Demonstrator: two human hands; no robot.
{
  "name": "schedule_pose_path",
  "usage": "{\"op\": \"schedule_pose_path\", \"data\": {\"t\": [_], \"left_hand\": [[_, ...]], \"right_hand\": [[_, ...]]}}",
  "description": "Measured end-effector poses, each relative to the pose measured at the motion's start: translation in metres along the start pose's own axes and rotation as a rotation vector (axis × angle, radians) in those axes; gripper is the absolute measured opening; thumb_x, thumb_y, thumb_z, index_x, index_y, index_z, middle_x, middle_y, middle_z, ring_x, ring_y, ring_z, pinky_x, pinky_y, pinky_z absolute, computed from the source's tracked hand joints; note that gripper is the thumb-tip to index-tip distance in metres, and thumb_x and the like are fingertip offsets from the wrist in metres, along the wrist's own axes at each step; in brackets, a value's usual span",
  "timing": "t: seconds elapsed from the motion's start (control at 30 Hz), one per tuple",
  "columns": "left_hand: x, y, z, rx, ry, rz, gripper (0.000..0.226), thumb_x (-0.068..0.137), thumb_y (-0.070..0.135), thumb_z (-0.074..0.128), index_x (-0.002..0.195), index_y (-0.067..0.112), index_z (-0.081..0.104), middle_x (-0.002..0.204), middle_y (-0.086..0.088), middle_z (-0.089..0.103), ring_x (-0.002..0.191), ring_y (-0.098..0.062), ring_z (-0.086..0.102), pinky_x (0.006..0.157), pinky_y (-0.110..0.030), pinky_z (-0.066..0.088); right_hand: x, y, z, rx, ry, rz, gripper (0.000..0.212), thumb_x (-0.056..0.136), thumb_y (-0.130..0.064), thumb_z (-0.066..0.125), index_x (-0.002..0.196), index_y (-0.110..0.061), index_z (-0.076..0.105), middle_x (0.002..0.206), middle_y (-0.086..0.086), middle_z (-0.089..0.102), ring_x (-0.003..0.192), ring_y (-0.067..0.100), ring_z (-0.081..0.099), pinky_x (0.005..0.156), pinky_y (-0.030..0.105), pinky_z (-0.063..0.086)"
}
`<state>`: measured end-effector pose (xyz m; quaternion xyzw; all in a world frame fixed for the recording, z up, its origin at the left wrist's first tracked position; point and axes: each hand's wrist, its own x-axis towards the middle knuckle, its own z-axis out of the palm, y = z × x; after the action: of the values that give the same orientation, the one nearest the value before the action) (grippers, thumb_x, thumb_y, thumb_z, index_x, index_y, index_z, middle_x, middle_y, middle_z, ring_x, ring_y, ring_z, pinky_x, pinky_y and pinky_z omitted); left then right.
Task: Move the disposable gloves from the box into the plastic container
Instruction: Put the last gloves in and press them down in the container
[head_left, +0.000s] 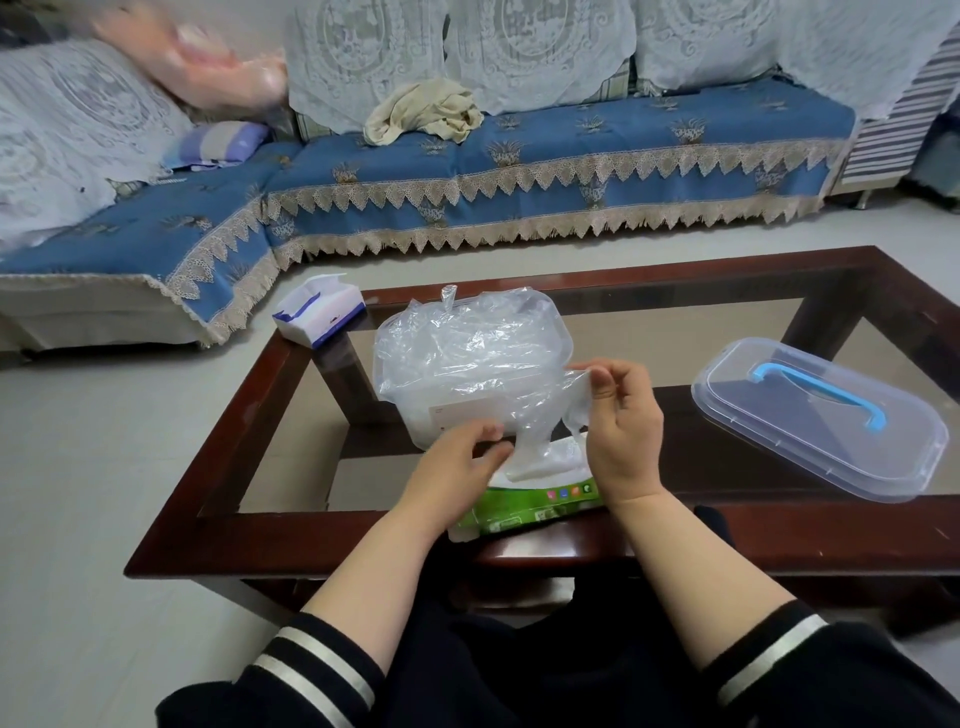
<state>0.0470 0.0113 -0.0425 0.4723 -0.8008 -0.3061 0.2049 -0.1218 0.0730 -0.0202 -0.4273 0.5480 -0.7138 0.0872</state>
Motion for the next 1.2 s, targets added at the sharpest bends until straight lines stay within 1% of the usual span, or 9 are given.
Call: {"op": "schedule_pose_path", "data": {"t": [0.17, 0.3, 0.57, 0.7, 0.8, 0.87, 0.97, 1.13, 1.2], "left_hand": [[-0.005, 0.040, -0.015, -0.590, 0.130, -0.054, 0.076, 0.082, 0.077, 0.018, 0.081, 0.021, 0.070, 0.077, 0.009, 0.072, 0.075, -0.002, 0.067, 0.083, -0.027, 0.055], [0.001, 0.066, -0.027, -0.565, 0.016, -0.020, 0.104, 0.050, 0.101, 0.020, 0.092, 0.021, 0.072, 0.093, 0.006, 0.073, 0.087, -0.006, 0.067, 0.070, -0.013, 0.051], [0.028, 0.112, -0.047, -0.334, -0.200, 0.066, 0.005, 0.090, 0.015, 0.066, 0.085, 0.014, 0.064, 0.073, 0.001, 0.066, 0.060, 0.001, 0.057, 0.062, -0.016, 0.047], [0.042, 0.121, -0.067, -0.340, -0.318, 0.195, 0.036, 0.092, 0.000, 0.058, 0.116, 0.026, 0.054, 0.090, -0.029, 0.063, 0.060, -0.010, 0.053, 0.057, -0.022, 0.046], [0.049, 0.125, -0.084, -0.306, -0.356, 0.258, 0.063, 0.093, -0.009, 0.047, 0.130, 0.043, 0.045, 0.098, -0.009, 0.070, 0.057, -0.009, 0.047, 0.055, -0.021, 0.043], [0.057, 0.125, -0.093, -0.259, -0.344, 0.264, 0.062, 0.091, -0.015, 0.039, 0.130, 0.032, 0.054, 0.105, 0.003, 0.071, 0.055, -0.008, 0.042, 0.054, -0.019, 0.040], [0.068, 0.120, -0.102, -0.189, -0.236, 0.233, 0.055, 0.092, -0.014, 0.035, 0.124, 0.021, 0.062, 0.080, 0.023, 0.069, 0.054, -0.007, 0.040, 0.056, -0.016, 0.039], [0.088, 0.104, -0.115, -0.223, 0.012, 0.157, 0.056, 0.095, -0.005, 0.038, 0.135, 0.031, 0.053, 0.113, 0.009, 0.064, 0.056, -0.004, 0.045, 0.060, -0.021, 0.045], [0.098, 0.091, -0.119, -0.182, 0.080, 0.098, 0.056, 0.096, -0.002, 0.040, 0.140, 0.032, 0.047, 0.103, 0.000, 0.063, 0.058, -0.007, 0.044, 0.062, -0.026, 0.044]], "right_hand": [[-0.001, 0.004, 0.000, -0.022, -0.024, -0.017, 0.013, 0.095, -0.020, 0.050, 0.092, -0.032, 0.054, 0.088, -0.012, 0.061, 0.083, -0.006, 0.057, 0.078, 0.009, 0.042], [-0.003, 0.009, 0.000, -0.032, -0.044, -0.066, 0.010, 0.096, -0.025, 0.050, 0.093, -0.019, 0.058, 0.088, -0.013, 0.059, 0.084, -0.007, 0.055, 0.078, 0.009, 0.041], [-0.001, -0.002, -0.004, 0.023, -0.133, -0.066, 0.022, 0.090, -0.050, 0.055, 0.104, -0.035, 0.052, 0.100, -0.009, 0.059, 0.094, 0.002, 0.057, 0.079, 0.019, 0.045], [0.005, -0.011, -0.011, 0.210, -0.388, 0.463, 0.104, 0.069, -0.048, 0.079, 0.149, -0.033, 0.014, 0.122, -0.006, 0.063, 0.118, 0.005, 0.054, 0.101, 0.027, 0.041], [0.009, -0.008, -0.010, 0.281, -0.427, 0.561, 0.090, 0.078, -0.019, 0.078, 0.148, -0.028, 0.022, 0.088, -0.009, 0.073, 0.094, 0.003, 0.067, 0.095, 0.029, 0.047], [0.012, -0.003, -0.009, 0.309, -0.344, 0.569, 0.075, 0.082, -0.011, 0.074, 0.141, -0.029, 0.031, 0.081, -0.004, 0.073, 0.084, 0.012, 0.069, 0.097, 0.042, 0.048], [0.018, 0.002, -0.011, 0.371, -0.188, 0.544, 0.059, 0.087, -0.005, 0.066, 0.133, -0.029, 0.036, 0.071, -0.001, 0.067, 0.074, 0.017, 0.065, 0.098, 0.051, 0.047], [0.019, 0.012, -0.014, 0.212, -0.085, 0.444, 0.047, 0.092, -0.012, 0.061, 0.130, -0.025, 0.037, 0.062, -0.007, 0.060, 0.065, 0.010, 0.059, 0.086, 0.037, 0.048], [0.017, 0.016, -0.011, 0.140, -0.132, 0.441, 0.048, 0.092, -0.015, 0.061, 0.131, -0.024, 0.036, 0.064, -0.006, 0.061, 0.068, 0.012, 0.058, 0.085, 0.035, 0.047]]}}
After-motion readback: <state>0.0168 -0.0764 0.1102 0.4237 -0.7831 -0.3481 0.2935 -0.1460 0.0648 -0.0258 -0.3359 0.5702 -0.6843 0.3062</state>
